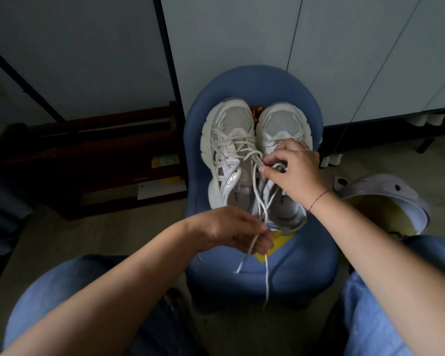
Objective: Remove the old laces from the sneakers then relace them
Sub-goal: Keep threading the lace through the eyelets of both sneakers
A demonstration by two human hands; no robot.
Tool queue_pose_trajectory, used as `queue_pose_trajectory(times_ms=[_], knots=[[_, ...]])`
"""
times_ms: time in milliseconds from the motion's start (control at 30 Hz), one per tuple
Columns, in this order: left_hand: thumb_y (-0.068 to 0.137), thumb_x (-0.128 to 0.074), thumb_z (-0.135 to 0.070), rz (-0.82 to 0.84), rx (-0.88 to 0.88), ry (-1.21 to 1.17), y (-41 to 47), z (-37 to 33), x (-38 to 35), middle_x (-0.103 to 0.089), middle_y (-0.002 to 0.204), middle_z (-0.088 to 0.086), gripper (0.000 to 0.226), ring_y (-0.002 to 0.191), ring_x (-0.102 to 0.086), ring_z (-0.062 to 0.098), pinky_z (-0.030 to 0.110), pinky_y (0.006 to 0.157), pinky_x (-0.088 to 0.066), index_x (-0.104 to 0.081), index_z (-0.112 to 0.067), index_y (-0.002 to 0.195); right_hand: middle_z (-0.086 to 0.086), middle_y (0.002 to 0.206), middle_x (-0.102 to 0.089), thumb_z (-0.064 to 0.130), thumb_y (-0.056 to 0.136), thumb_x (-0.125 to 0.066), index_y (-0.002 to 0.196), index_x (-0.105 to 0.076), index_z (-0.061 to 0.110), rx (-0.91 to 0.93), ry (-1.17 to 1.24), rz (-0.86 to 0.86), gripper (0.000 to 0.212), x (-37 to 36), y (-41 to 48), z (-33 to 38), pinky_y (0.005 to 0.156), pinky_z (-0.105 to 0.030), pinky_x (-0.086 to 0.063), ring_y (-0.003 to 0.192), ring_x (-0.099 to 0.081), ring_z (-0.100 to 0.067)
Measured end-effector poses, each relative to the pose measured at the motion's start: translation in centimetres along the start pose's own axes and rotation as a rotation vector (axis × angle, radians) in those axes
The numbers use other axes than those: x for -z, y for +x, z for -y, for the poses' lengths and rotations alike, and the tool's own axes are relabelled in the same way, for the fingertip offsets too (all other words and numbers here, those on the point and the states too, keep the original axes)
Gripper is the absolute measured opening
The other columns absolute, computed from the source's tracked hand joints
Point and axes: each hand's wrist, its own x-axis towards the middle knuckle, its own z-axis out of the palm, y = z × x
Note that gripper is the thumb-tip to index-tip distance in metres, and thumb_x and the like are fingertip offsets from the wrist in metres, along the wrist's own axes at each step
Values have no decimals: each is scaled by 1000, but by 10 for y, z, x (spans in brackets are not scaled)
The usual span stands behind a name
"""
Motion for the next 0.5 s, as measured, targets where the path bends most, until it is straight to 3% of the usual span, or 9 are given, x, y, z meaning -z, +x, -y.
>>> queue_pose_trajectory(times_ms=[133,200,300,500], knots=[[101,-48,-26,-149,-66,-547,8,-10,0,-75,89,7,23,81,-73,17,28,80,-57,-64,-10,101,11,81,-52,40,67,-70,73,-74,21,-2,-19,6,21,2,0,3,78,-47,-48,86,-60,-22],[103,-45,-29,-222,-89,-651,12,-13,0,-75,82,4,27,75,-73,14,30,80,-56,-63,-11,96,12,82,-51,40,67,-69,73,-74,21,1,-27,8,20,2,-1,3,79,-49,-48,87,-60,-22],[104,-43,-23,-308,-151,-569,13,-13,-1,-74,73,2,26,67,-72,13,29,73,-58,-64,-11,95,12,82,-52,40,67,-70,73,-74,21,-1,-24,15,20,3,-1,3,79,-50,-48,88,-60,-23],[101,-50,-17,-206,-159,-180,4,-9,-7,-74,79,6,22,71,-71,15,24,71,-58,-68,-8,94,13,82,-51,42,67,-70,74,-74,21,-9,-11,40,22,4,-1,4,79,-49,-48,87,-60,-20]])
